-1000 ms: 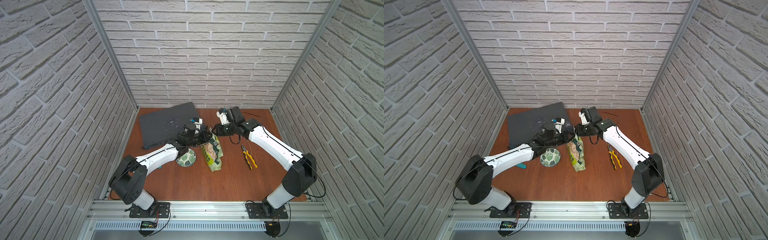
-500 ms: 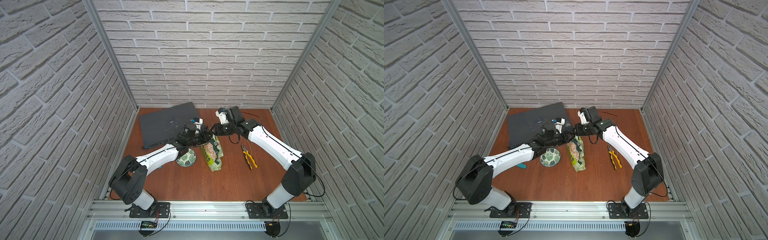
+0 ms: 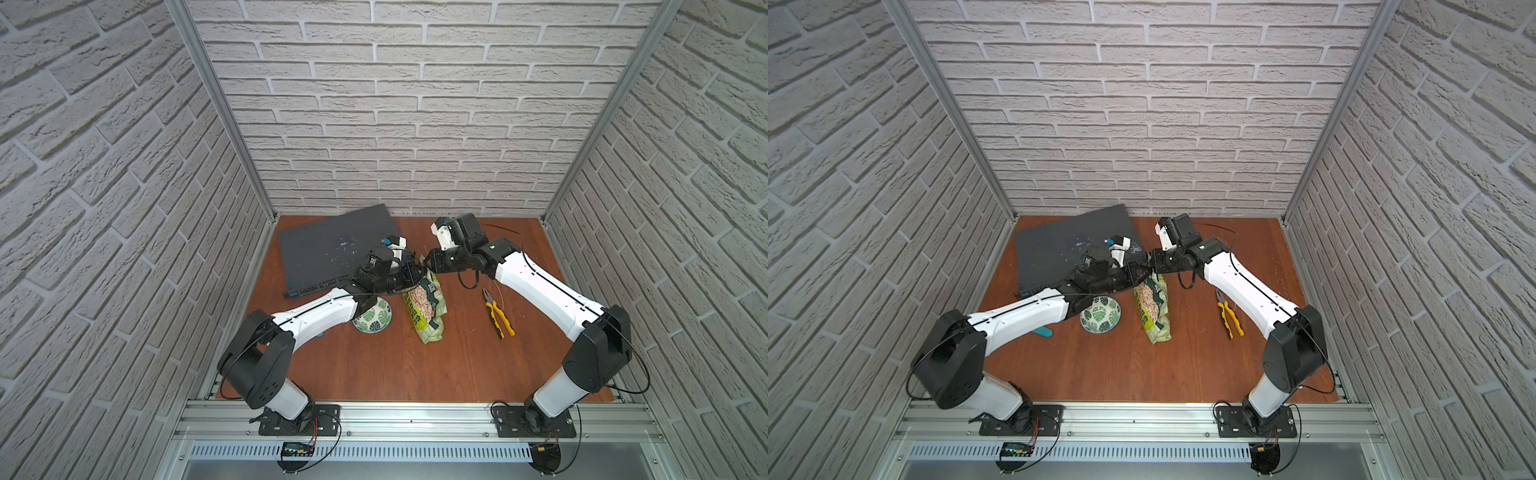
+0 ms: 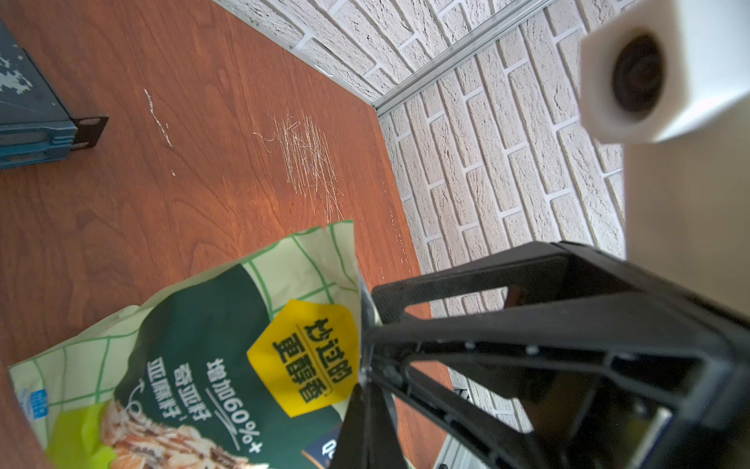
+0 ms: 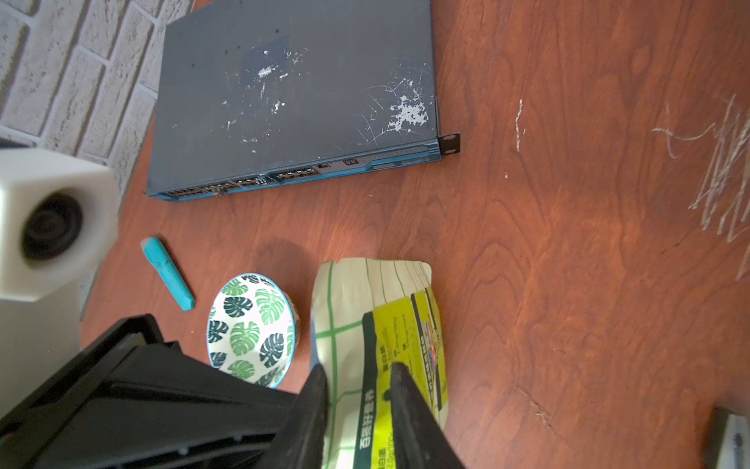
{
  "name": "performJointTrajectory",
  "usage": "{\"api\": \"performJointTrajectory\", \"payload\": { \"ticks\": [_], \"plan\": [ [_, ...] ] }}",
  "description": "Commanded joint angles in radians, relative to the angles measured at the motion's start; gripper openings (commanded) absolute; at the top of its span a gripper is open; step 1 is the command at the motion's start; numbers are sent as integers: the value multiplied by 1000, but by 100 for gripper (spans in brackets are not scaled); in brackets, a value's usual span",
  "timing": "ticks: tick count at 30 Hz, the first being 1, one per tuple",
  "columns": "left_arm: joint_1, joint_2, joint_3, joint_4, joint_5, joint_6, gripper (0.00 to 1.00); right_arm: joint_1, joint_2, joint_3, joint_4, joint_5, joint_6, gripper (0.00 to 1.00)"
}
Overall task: Pour the oats into the breakfast bowl
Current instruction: Open the oats bag at the center of the board.
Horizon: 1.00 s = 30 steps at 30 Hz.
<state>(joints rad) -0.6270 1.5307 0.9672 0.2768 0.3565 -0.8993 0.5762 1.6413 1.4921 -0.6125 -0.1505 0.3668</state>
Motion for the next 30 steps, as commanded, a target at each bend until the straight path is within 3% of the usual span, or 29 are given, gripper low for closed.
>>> {"api": "performJointTrajectory", "payload": {
  "ticks": [1, 8, 14, 25, 30],
  "plan": [
    [-12, 10, 31, 12, 8, 16, 0, 1, -7, 29, -70, 87, -40, 26],
    [-12, 12, 35, 10, -5, 15, 0, 8, -6, 65, -138, 108, -78, 18],
    [-11, 11, 34, 6, -14, 16, 0, 25, 0, 104, -208, 100, -110, 18],
    [-12, 17, 41, 9, -10, 16, 0, 53, 4, 126, -264, 89, -120, 21],
    [-12, 17, 39, 10, -9, 14, 0, 53, -36, 93, -149, 39, -63, 32]
  ]
}}
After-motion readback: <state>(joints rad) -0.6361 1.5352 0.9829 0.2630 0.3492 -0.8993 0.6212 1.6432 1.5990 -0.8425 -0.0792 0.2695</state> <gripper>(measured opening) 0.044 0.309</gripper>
